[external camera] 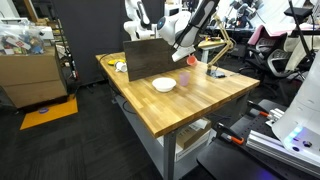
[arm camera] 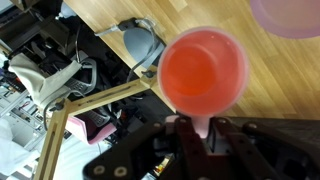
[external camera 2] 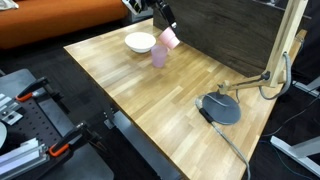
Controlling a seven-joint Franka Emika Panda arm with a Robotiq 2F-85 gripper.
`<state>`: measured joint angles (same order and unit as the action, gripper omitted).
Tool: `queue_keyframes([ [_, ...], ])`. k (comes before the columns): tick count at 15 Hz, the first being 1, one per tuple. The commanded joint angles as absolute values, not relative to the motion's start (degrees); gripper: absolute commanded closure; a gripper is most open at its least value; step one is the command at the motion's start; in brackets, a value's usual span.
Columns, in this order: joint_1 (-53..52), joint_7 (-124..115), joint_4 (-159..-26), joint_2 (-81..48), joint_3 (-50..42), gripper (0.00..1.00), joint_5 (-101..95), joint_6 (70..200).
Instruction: Pour the contents of the mug into the cup
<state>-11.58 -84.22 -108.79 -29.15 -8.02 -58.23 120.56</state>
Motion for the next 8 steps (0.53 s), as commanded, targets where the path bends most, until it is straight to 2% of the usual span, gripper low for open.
queue_keyframes([
  [1, -10.46, -84.93, -108.56, -29.41, -6.06, 0.96, -61.4, 118.82],
  [8, -10.85, -86.71, -108.04, -31.32, -4.55, 0.96, -66.89, 116.71],
])
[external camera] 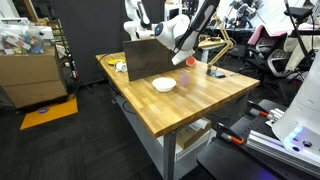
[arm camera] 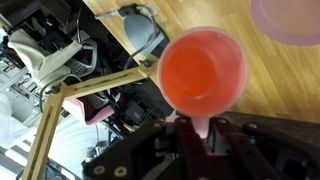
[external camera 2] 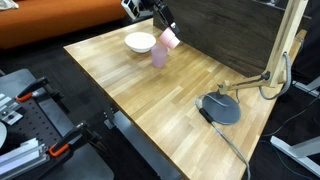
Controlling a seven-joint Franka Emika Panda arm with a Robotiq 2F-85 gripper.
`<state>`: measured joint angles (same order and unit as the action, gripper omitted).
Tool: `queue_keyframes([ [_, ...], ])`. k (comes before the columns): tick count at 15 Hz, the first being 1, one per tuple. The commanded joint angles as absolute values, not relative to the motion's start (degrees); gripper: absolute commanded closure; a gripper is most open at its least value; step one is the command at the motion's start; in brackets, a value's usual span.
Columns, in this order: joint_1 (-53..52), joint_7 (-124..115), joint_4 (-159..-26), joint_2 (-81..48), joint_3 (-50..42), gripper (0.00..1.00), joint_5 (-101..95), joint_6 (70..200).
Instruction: Pour the contents of the mug into the cup
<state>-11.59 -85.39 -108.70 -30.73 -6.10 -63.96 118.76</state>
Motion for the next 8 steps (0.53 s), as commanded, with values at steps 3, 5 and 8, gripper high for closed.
queue_keyframes([
  [3, -10.96, -87.23, -107.86, -31.62, -3.66, 0.96, -68.53, 116.44],
  [5, -10.96, -87.58, -107.85, -31.6, -3.12, 0.96, -69.61, 116.07],
  [8, -10.97, -88.12, -107.78, -31.91, -2.54, 0.96, -71.02, 115.05],
])
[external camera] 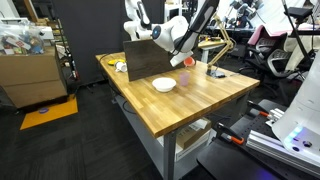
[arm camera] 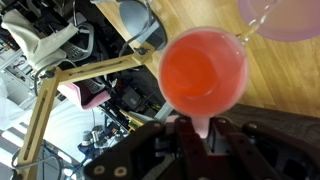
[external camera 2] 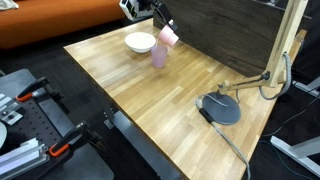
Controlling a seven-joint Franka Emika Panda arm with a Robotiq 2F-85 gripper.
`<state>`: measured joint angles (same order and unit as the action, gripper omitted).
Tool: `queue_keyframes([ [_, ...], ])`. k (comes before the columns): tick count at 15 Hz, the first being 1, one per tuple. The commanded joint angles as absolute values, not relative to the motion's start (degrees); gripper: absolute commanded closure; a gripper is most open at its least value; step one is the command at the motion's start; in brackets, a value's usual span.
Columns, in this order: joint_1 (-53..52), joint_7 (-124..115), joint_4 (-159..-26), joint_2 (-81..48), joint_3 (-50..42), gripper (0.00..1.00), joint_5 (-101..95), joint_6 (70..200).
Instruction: Pour the contents of the mug into the cup
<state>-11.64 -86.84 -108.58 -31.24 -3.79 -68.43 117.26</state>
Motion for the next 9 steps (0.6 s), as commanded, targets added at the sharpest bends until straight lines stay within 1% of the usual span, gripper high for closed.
queue_keyframes([
  [1, -10.93, -88.19, -107.84, -31.97, -2.33, 0.96, -71.4, 114.73],
  [9, -11.21, -89.02, -107.61, -32.26, -1.19, 0.96, -73.42, 112.31],
])
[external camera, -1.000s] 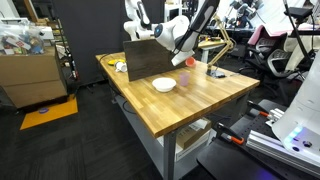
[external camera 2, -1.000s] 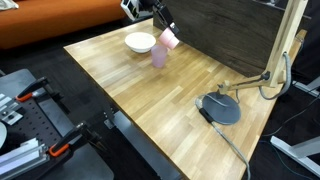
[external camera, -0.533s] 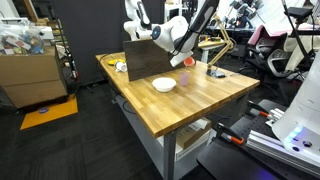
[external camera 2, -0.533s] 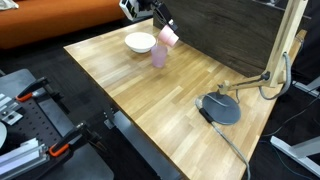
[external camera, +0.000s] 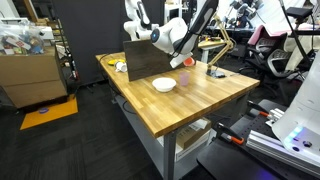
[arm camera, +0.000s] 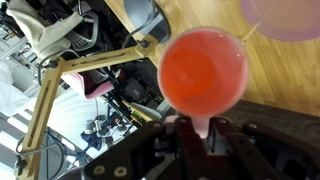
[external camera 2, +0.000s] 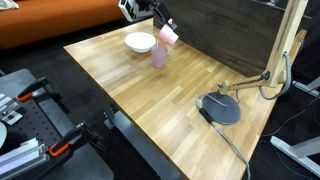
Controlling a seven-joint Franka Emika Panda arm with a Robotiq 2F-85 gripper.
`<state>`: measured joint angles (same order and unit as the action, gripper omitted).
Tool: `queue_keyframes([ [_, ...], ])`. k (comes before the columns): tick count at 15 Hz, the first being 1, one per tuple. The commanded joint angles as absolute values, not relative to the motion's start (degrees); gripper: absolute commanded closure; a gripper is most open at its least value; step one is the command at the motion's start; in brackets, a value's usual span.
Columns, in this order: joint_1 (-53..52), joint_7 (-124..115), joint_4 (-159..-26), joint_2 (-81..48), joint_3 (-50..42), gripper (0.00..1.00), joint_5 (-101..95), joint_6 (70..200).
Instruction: Pour the contents of the mug into the cup
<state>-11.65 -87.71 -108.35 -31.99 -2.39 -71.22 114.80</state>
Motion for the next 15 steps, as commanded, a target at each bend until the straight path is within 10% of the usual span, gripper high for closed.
queue_keyframes([
  [1, -11.29, -89.26, -107.52, -32.28, -1.0, 0.96, -73.79, 111.84],
  [15, -10.41, -91.28, -107.18, -32.97, 0.07, 0.96, -78.52, 109.68],
])
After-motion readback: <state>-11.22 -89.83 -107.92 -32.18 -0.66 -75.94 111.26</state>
